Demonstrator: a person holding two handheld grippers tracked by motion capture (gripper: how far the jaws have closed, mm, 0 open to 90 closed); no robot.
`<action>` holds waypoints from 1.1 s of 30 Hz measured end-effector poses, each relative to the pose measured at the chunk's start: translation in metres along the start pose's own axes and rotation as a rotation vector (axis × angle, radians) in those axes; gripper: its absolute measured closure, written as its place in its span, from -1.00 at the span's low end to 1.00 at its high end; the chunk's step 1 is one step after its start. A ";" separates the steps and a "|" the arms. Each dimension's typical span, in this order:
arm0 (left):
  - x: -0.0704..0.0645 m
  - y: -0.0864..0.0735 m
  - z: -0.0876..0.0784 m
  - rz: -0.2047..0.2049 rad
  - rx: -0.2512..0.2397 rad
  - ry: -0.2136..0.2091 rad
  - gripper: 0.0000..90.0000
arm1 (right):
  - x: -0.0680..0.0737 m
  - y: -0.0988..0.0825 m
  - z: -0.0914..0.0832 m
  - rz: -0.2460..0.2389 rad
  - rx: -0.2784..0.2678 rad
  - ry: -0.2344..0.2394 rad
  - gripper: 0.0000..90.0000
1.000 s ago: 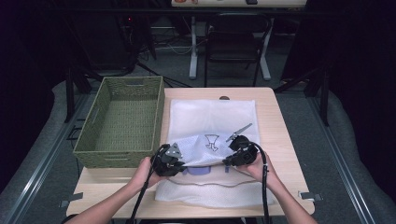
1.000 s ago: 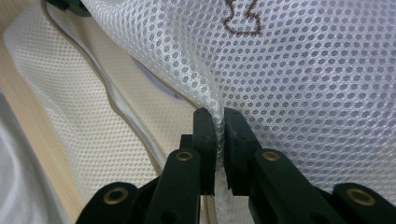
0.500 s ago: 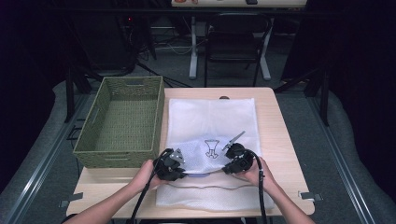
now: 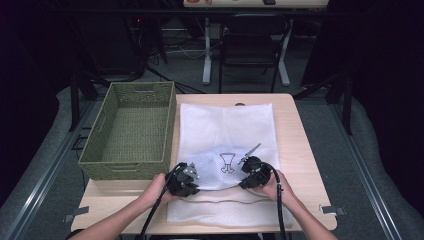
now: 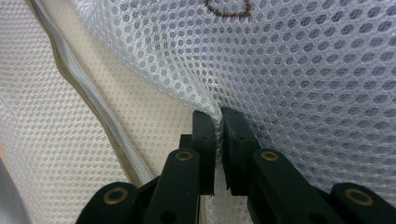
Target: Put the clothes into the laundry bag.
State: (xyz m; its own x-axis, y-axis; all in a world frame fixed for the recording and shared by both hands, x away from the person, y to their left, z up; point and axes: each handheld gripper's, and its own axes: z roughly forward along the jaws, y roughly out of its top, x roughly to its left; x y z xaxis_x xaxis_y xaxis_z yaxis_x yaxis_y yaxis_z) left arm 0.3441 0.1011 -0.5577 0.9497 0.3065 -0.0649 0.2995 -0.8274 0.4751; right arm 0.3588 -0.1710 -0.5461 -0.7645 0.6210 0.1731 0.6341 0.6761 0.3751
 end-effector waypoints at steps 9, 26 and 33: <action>-0.002 0.001 -0.004 0.007 -0.022 -0.029 0.20 | 0.001 0.002 0.000 -0.035 0.033 0.006 0.63; 0.002 0.001 -0.035 -0.097 -0.129 0.056 -0.61 | 0.007 0.004 -0.027 -0.013 -0.015 0.065 -0.61; 0.005 -0.001 -0.058 -0.138 -0.190 0.079 -0.61 | 0.006 0.000 -0.044 0.017 -0.097 0.011 -0.80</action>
State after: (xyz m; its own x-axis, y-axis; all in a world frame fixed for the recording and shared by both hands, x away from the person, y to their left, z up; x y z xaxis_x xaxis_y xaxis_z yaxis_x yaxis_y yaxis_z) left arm 0.3432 0.1305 -0.5080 0.8888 0.4520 -0.0755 0.3958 -0.6741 0.6236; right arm 0.3492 -0.1853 -0.5050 -0.7551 0.6274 0.1902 0.6334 0.6233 0.4586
